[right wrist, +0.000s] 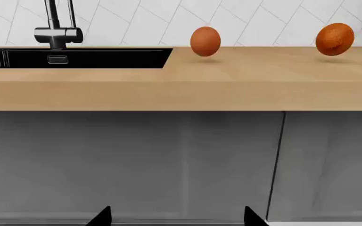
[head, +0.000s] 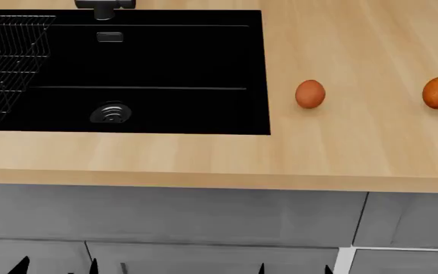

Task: Place the eggs and milk next to the bowl.

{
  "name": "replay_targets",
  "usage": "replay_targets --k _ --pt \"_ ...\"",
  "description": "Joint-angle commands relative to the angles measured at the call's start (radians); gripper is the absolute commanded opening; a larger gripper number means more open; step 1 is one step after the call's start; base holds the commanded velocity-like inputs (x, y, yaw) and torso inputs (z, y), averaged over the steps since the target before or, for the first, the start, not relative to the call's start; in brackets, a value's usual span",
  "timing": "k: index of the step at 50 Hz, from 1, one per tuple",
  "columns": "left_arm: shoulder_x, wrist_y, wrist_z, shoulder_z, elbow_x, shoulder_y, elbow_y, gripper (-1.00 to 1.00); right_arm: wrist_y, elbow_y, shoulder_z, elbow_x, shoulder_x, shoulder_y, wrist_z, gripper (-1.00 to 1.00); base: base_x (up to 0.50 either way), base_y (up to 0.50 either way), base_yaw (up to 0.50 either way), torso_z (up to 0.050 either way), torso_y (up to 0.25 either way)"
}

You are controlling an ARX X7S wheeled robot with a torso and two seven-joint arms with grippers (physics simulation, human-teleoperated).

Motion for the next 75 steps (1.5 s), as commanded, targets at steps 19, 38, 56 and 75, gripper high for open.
replay_targets --k 19,38,56,75 --pt "-0.06 -0.003 -0.06 0.06 -0.114 -0.015 -0.015 1.0 0.012 0.023 -0.083 0.057 0.068 0.018 0.098 1.0 0.0 0.0 0.0 0.0 0.0" --pt "-0.094 -0.002 -0.08 0.086 -0.139 0.004 0.048 1.0 0.031 -0.005 -0.112 0.076 0.086 0.02 0.129 1.0 0.0 0.0 0.0 0.032 0.0" --pt "-0.121 -0.03 -0.1 0.116 -0.154 -0.005 0.124 1.0 0.072 -0.07 -0.128 0.094 0.117 0.02 0.156 1.0 0.0 0.0 0.0 0.05 0.0" --pt "-0.194 -0.491 -0.136 0.062 -0.373 -0.225 0.434 1.0 0.415 -0.406 -0.079 0.128 0.23 0.095 0.183 1.0 0.0 0.0 0.0 0.029 0.0"
